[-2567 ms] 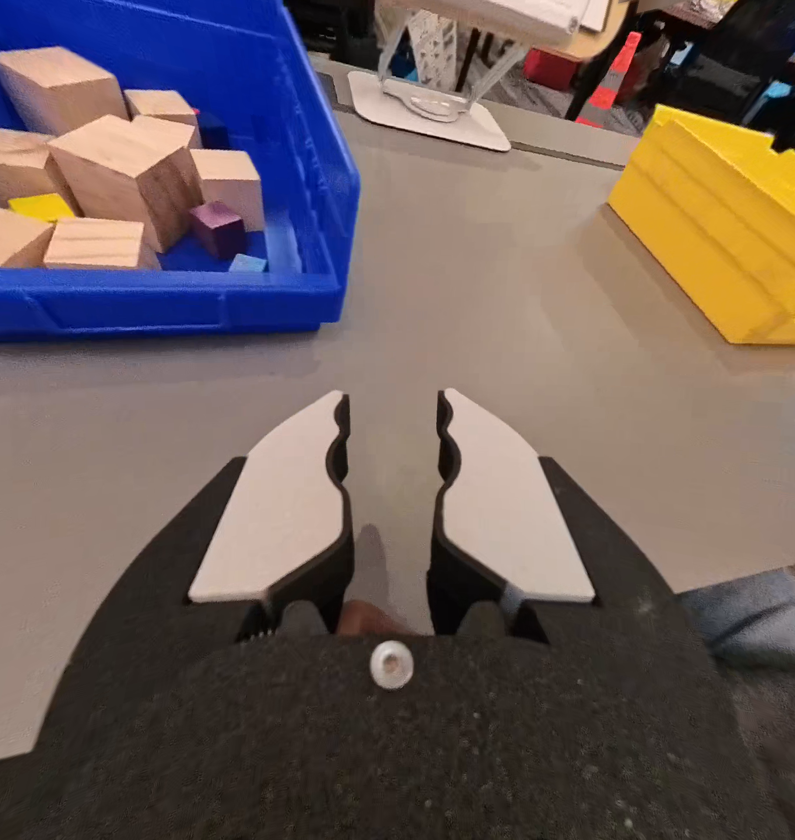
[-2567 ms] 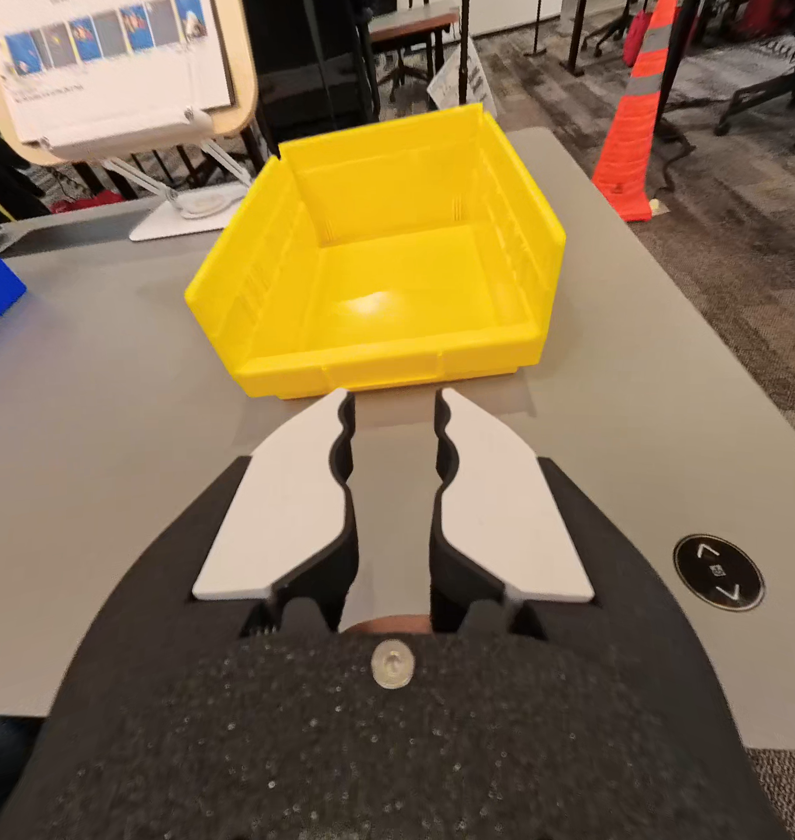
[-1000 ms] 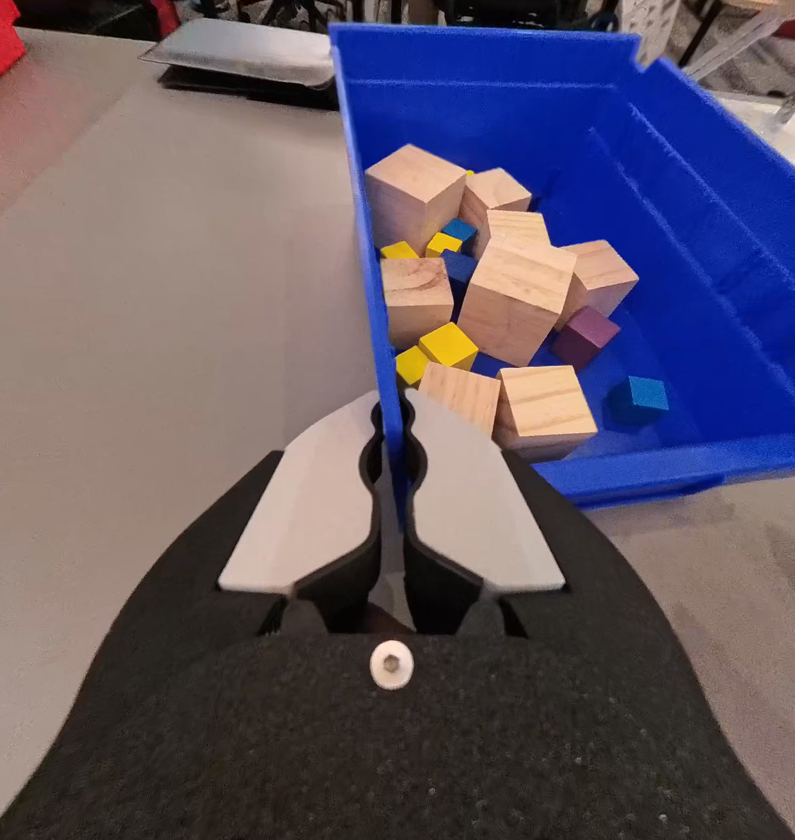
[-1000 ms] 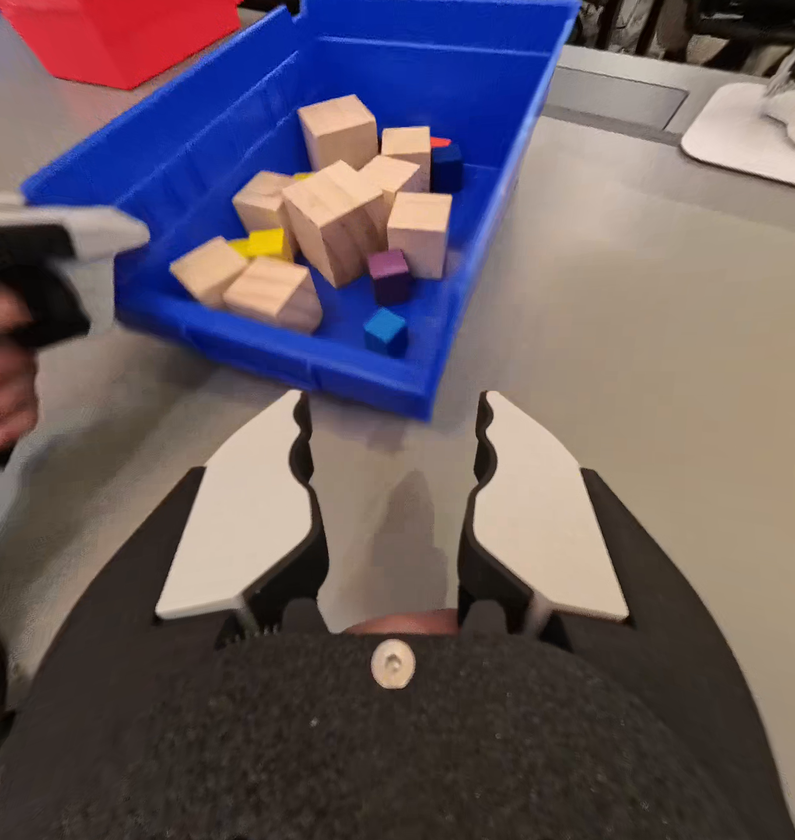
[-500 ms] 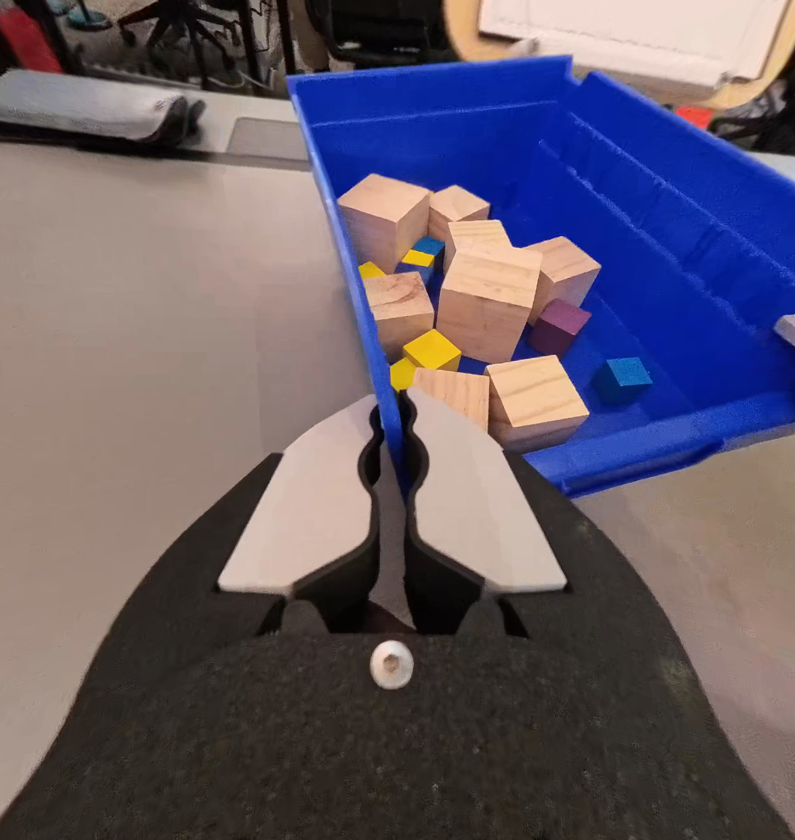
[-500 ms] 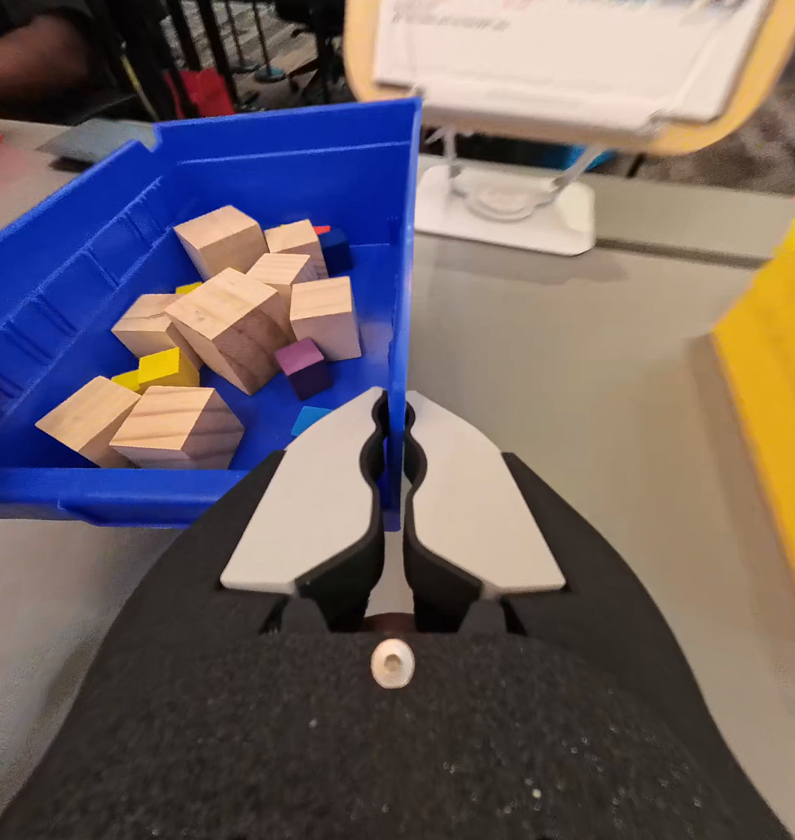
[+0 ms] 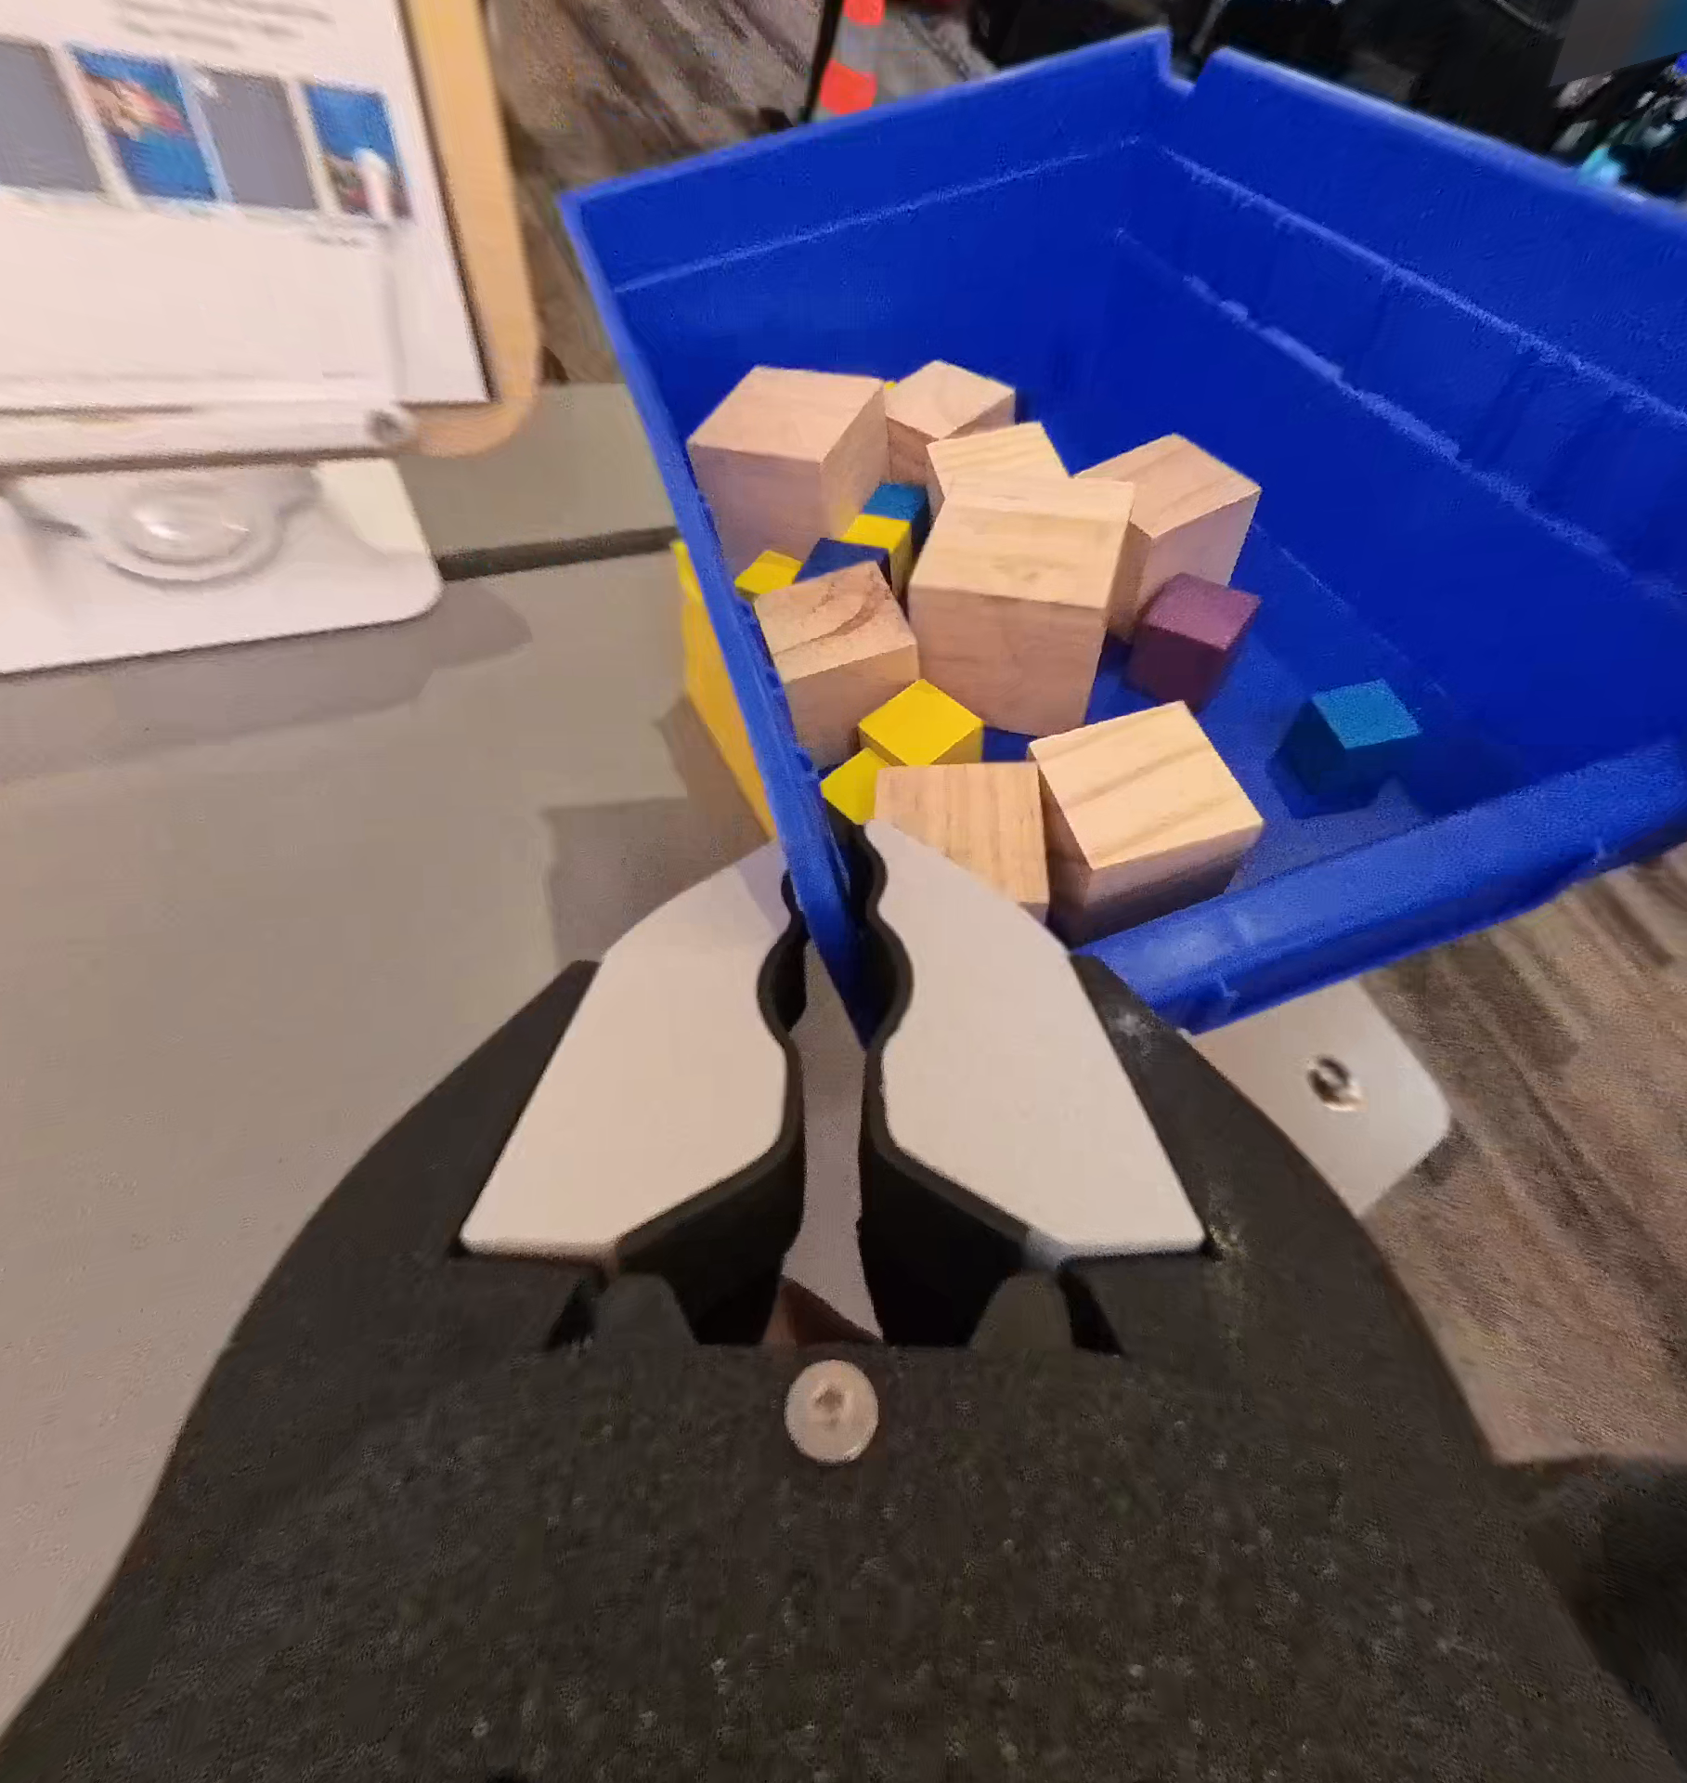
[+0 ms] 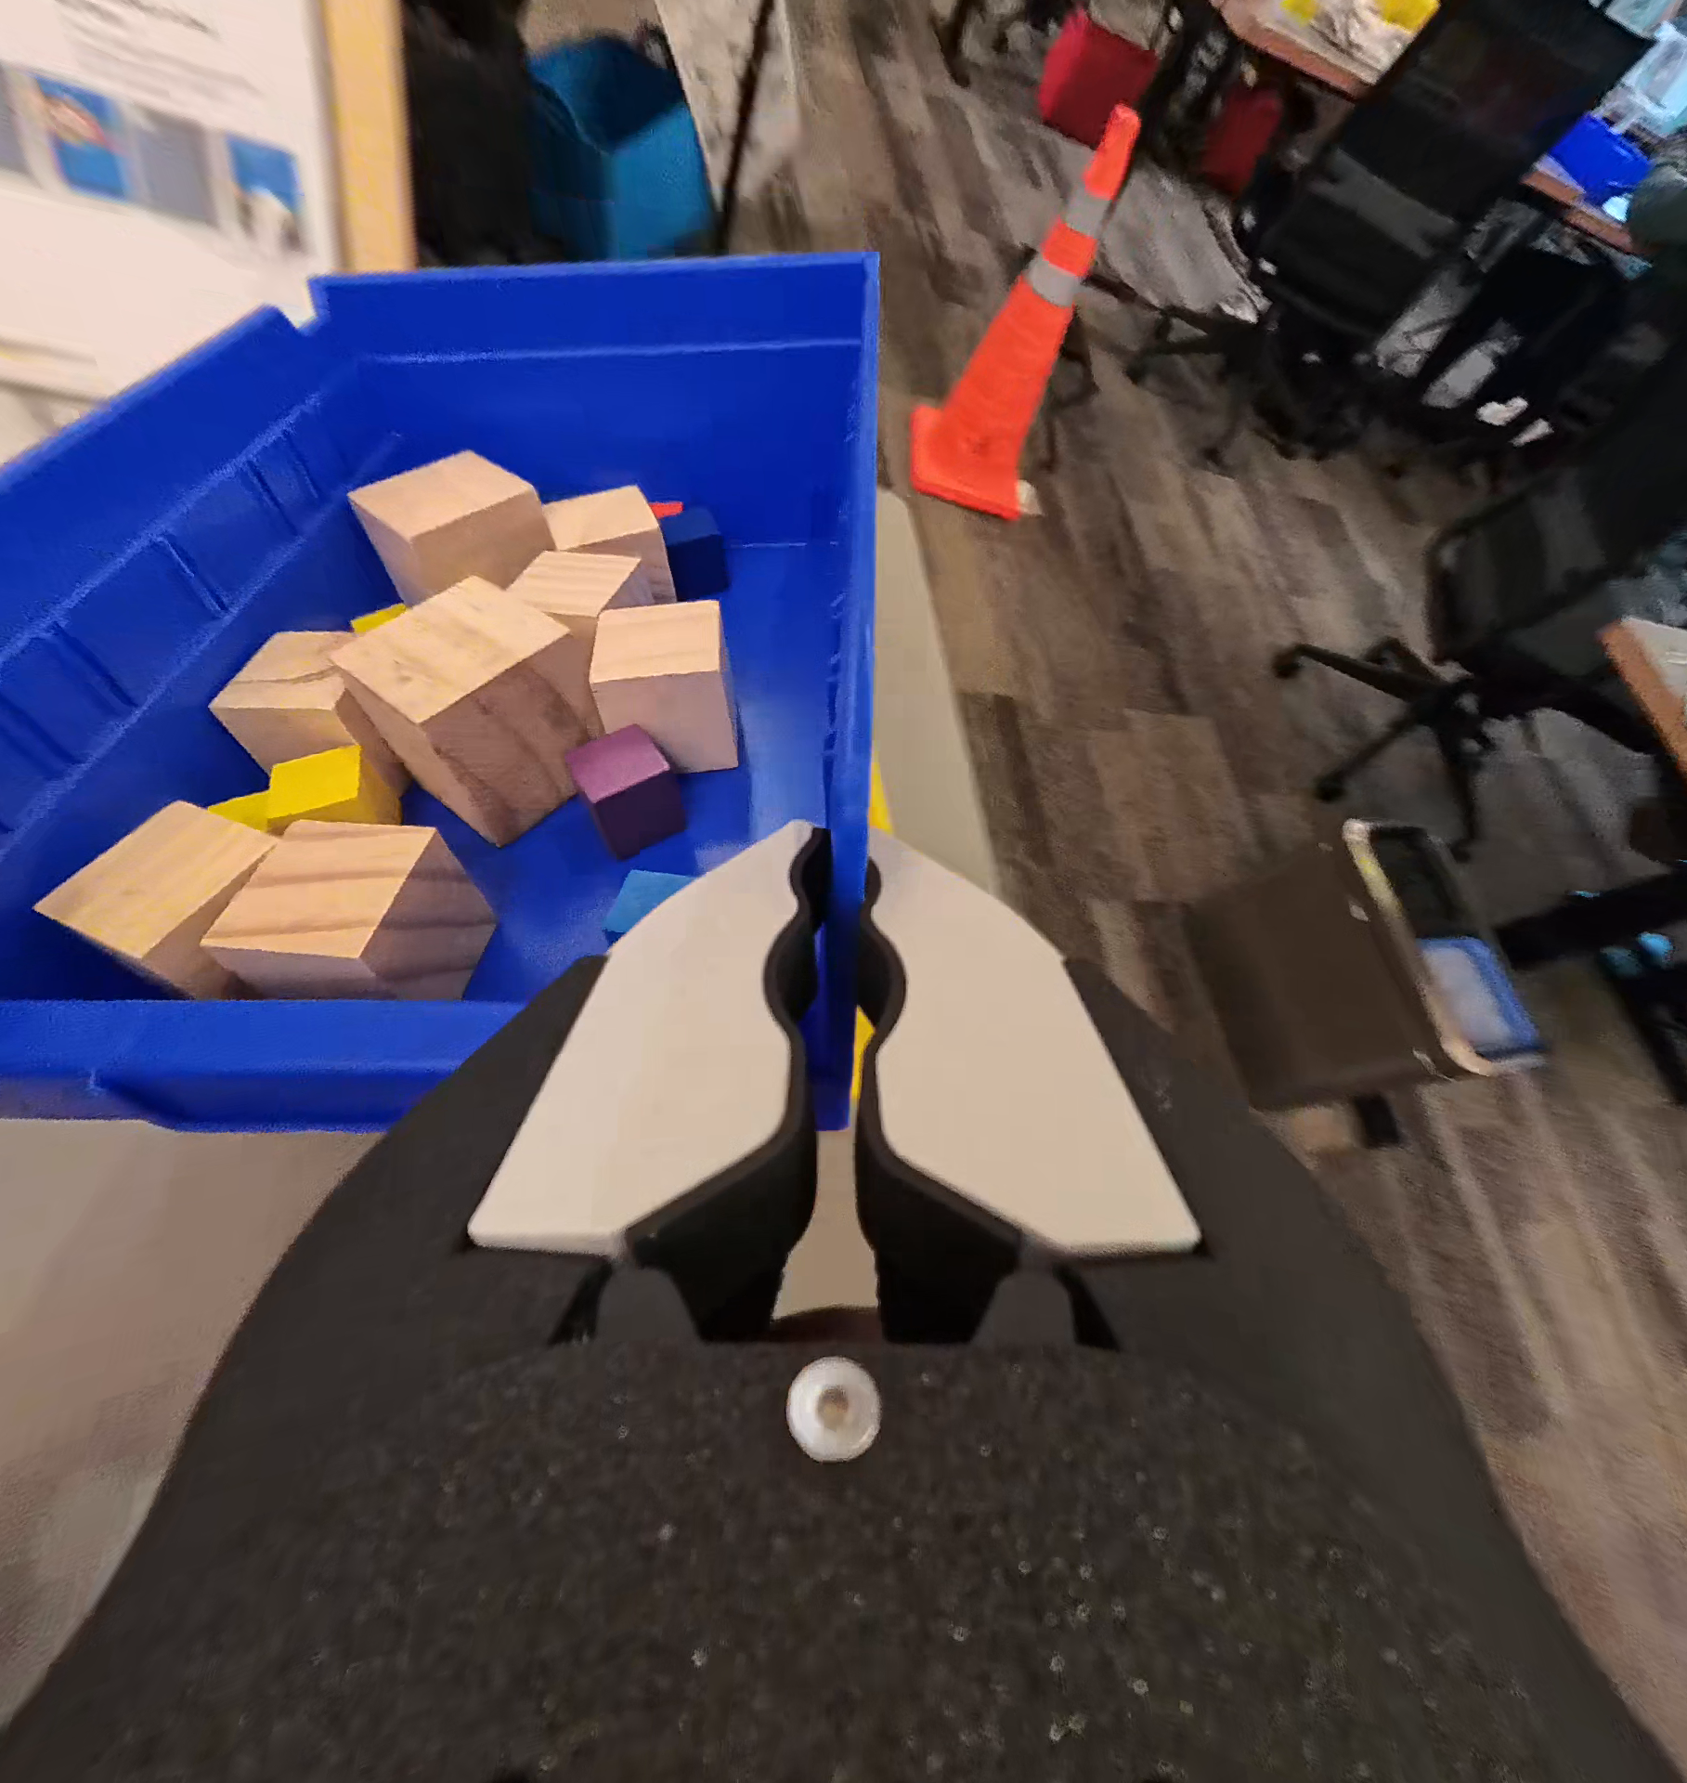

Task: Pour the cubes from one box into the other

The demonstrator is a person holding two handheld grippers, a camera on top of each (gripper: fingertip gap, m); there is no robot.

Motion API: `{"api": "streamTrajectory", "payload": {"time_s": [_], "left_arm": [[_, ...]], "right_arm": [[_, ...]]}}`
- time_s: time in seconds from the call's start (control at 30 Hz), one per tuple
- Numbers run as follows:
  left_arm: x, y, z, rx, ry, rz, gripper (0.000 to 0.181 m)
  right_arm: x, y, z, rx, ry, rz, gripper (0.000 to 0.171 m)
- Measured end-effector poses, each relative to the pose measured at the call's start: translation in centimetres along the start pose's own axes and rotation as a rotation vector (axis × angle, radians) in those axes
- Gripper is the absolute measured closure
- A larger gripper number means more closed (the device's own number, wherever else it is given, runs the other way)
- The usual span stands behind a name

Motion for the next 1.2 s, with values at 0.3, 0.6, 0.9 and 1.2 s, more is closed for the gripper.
{"api": "streamTrajectory", "payload": {"time_s": [0.3,0.6,0.9,1.2], "left_arm": [[-4.9,7.3,9.0,-0.212,0.009,-0.318,0.174],[-8.9,7.7,11.2,-0.237,0.135,-0.518,0.173],[-4.4,4.2,7.7,-0.245,-0.067,-0.302,0.172],[-8.5,8.0,9.3,-0.524,-0.006,-0.736,0.170]], "right_arm": [[-0.3,7.2,4.0,-0.129,-0.093,-0.286,0.170],[-0.1,4.8,5.8,-0.128,-0.017,-0.424,0.168],[2.0,3.4,4.7,-0.134,-0.131,-0.441,0.168],[6.3,-2.1,5.0,-0.301,-0.150,-0.842,0.165]]}}
Point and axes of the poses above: each gripper's, where its closed fingertips meet, z out along the fingers, x out of its top, y = z × x across the jaws, the point moved 4 cm from there along -z, back along the fingers, and after that the axes turned 14 degrees about -x, right-handed, at the moved point
